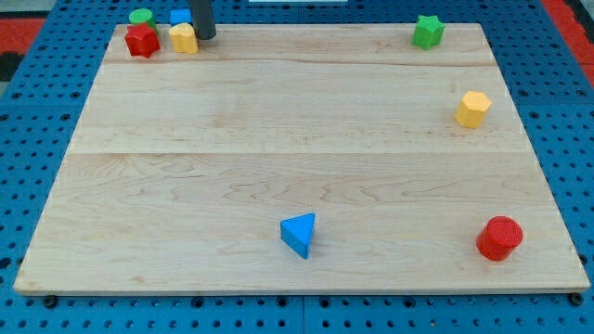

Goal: Keep the yellow heart at the bottom of the blue cube

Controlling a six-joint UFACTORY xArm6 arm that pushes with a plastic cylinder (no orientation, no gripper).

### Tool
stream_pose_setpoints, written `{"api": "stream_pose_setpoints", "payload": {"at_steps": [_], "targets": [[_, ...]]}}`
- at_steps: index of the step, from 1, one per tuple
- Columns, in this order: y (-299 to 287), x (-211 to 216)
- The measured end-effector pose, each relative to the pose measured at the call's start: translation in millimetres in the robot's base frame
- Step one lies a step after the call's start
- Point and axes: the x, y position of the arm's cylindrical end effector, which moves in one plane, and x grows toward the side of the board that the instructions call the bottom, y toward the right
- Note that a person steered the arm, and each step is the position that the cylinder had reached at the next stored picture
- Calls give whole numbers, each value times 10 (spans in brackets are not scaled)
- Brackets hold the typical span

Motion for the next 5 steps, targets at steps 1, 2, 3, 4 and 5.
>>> {"api": "stream_pose_setpoints", "payload": {"at_steps": [1, 2, 3, 4, 5], "targets": [[-11, 0], [-11, 0], [-17, 0], [-72, 0], [-107, 0]]}}
